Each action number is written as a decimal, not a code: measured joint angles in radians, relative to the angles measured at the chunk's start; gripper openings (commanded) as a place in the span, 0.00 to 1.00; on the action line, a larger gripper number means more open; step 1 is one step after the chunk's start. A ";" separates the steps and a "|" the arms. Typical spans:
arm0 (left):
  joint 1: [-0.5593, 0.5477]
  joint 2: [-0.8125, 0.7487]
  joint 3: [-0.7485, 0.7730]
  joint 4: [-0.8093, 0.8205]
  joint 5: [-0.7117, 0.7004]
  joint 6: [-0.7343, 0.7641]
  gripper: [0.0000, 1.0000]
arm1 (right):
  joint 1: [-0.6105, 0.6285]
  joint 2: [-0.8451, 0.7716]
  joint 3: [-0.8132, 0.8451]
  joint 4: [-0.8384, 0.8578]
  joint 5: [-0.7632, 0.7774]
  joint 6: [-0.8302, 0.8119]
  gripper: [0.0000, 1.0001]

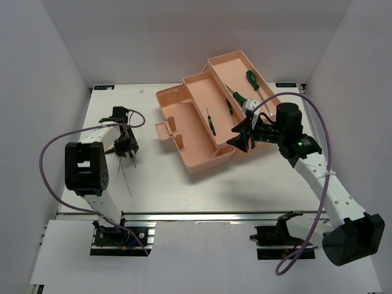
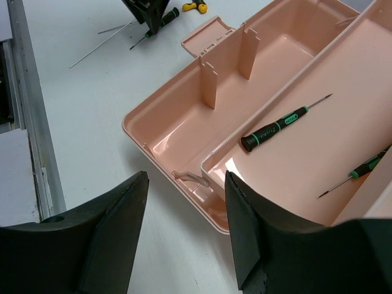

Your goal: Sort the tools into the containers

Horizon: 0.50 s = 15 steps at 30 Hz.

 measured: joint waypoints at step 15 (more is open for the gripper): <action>-0.001 0.158 0.099 0.083 -0.062 0.040 0.08 | 0.000 0.009 0.013 -0.034 0.053 -0.008 0.59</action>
